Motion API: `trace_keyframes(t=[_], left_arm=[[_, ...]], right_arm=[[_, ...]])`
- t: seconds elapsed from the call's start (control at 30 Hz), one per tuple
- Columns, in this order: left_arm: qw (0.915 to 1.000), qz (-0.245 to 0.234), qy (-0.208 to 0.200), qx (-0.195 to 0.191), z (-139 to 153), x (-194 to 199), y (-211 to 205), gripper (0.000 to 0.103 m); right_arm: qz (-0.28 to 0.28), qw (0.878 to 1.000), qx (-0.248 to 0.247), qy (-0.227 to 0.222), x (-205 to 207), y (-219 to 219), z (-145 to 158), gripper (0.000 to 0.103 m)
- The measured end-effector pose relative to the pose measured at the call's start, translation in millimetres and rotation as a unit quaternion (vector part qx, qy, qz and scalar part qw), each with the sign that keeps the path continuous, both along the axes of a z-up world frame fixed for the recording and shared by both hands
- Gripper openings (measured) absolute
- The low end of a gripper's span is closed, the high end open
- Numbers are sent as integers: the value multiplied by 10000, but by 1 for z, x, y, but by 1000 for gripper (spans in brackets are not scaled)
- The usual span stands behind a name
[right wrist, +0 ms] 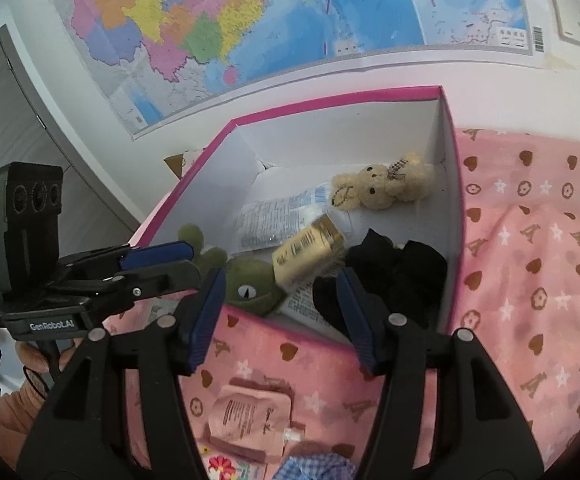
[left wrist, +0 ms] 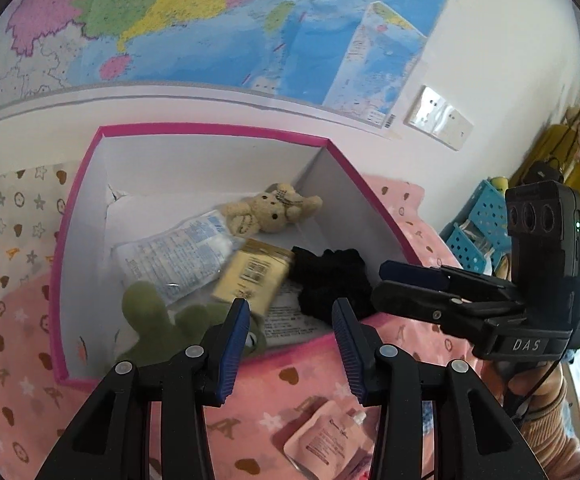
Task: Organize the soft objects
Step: 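Grasp the blue gingham scrunchie with the right gripper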
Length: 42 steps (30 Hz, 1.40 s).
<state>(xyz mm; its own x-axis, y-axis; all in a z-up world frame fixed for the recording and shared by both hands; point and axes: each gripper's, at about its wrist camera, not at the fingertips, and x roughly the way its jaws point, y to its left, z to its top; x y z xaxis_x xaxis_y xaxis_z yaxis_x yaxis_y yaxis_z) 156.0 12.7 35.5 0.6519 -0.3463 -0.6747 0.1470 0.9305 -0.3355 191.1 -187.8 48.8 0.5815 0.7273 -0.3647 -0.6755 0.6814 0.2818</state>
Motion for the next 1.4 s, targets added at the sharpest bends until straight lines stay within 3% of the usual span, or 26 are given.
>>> trace_keyframes(t=[0.3,0.5,0.87,1.13,1.2,1.3,1.4], left_arm=[[9986,-382,-360,-17,8,-44,-16,51],[9974,-650,-311,-58,0,-67,-32,52],[9946,-967,301,-230,-44,-84,-56,52],[9884,-1313,671,-362,-67,-80,-82,52],[9875,-1352,739,-346,-71,-78,-88,52],[9859,-1410,829,-351,-77,-75,-93,52],[9848,-1454,878,-363,-81,-73,-97,52]], right_arm=[[46,9992,321,-214,-43,-42,-10,60],[-32,9998,127,-150,-62,-57,-34,60],[-294,9970,-423,575,-57,-64,-110,60],[-342,9958,-606,602,-51,-54,-126,60],[-370,9956,-691,519,-52,-50,-128,51],[-349,9958,-690,500,-51,-49,-127,30],[-382,9964,-663,373,-56,-51,-123,20]])
